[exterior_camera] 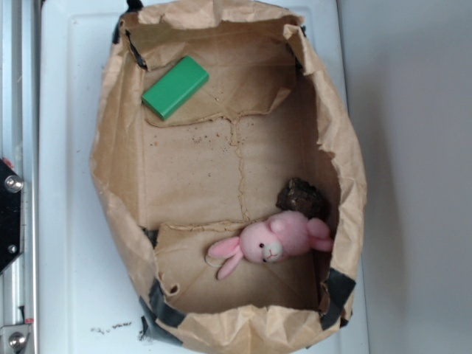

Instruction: Grab the green block.

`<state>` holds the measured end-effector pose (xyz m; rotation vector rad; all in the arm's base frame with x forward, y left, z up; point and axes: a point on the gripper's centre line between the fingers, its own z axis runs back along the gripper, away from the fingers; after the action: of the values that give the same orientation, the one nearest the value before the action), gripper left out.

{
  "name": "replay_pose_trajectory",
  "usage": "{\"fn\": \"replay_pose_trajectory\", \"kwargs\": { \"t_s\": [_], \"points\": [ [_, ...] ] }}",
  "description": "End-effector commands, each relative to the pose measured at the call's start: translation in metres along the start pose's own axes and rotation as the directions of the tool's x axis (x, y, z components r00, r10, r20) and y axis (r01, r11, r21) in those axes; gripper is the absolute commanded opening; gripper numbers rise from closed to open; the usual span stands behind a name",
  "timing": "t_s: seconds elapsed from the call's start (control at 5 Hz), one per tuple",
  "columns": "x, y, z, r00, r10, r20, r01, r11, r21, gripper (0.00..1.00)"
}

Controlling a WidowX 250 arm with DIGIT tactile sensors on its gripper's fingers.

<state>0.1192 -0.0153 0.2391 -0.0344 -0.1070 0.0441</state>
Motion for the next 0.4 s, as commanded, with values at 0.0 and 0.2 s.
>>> {"fn": "replay_pose_trajectory", "kwargs": {
  "t_s": [0.0, 0.2],
  "points": [
    [0.099, 0.034, -0.036, 0.997, -0.072, 0.027, 0.072, 0.997, -0.014, 1.0],
    [0.148, 0.042, -0.058, 0.995, -0.102, 0.015, 0.103, 0.994, -0.031, 1.0]
  ]
}}
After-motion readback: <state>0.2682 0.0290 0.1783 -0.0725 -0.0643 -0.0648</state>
